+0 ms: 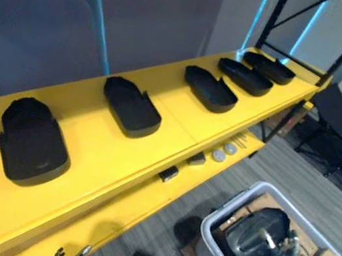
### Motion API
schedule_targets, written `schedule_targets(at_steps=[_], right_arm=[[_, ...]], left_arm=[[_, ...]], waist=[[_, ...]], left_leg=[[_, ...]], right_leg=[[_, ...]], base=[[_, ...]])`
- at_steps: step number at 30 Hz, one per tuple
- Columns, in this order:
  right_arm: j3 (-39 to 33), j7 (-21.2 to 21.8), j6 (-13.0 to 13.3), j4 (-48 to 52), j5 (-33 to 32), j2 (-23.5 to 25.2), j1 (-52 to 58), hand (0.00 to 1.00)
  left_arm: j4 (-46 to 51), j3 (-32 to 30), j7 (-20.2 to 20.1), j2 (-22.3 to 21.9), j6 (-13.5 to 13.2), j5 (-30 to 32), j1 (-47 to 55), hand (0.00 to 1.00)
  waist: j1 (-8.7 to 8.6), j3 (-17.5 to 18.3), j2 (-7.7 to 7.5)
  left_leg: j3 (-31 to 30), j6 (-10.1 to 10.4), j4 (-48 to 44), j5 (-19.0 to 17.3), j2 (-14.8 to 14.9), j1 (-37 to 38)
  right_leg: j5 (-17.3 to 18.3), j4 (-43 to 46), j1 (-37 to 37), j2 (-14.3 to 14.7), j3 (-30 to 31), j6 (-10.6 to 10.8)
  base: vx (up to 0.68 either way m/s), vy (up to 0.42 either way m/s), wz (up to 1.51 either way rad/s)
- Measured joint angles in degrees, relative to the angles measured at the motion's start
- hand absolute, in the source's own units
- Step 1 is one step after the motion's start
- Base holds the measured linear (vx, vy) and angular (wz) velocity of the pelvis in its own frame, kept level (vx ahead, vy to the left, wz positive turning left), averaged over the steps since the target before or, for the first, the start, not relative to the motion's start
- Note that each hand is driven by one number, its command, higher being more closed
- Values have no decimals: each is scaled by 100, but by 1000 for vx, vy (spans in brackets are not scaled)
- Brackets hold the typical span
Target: Walk over and take plastic housings, then place them on the shelf
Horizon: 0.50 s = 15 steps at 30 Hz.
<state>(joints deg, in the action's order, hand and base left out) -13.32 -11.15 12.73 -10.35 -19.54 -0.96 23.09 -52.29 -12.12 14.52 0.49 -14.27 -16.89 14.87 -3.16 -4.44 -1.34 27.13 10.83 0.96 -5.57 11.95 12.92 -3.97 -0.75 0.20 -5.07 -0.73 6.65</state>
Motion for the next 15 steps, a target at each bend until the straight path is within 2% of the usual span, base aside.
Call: schedule_targets(at_steps=[3,10,13,15], right_arm=[[6,-47,40,-344,88,2,-39,0],[9,-519,145,-719,368,-32,-224,0],[8,-671,292,-755,673,-37,-375,0],[38,-729,323,-756,696,-48,-403,0]], left_arm=[[59,9,24,11,-13,-7,-25,0],[167,245,29,45,20,-29,-1,0],[165,250,32,103,96,-27,26,0],[163,231,29,149,141,-23,68,0]], waist=[[22,-6,10],[90,-78,101],[89,-164,124],[94,-228,89]], left_leg=[[-16,-1,-16,-12,-1,-8],[-333,-31,-77,-18,-67,-168],[-415,-59,-150,-35,-94,-307],[-425,-59,-151,-36,-93,-307]], right_leg=[[0,-12,7,-3,-9,0],[10,-37,68,-119,-230,11],[9,9,-28,-159,-240,15],[11,12,-28,-155,-240,15]], base=[[17,3,0],[1,2,19],[-16,1,7],[0,0,0]])
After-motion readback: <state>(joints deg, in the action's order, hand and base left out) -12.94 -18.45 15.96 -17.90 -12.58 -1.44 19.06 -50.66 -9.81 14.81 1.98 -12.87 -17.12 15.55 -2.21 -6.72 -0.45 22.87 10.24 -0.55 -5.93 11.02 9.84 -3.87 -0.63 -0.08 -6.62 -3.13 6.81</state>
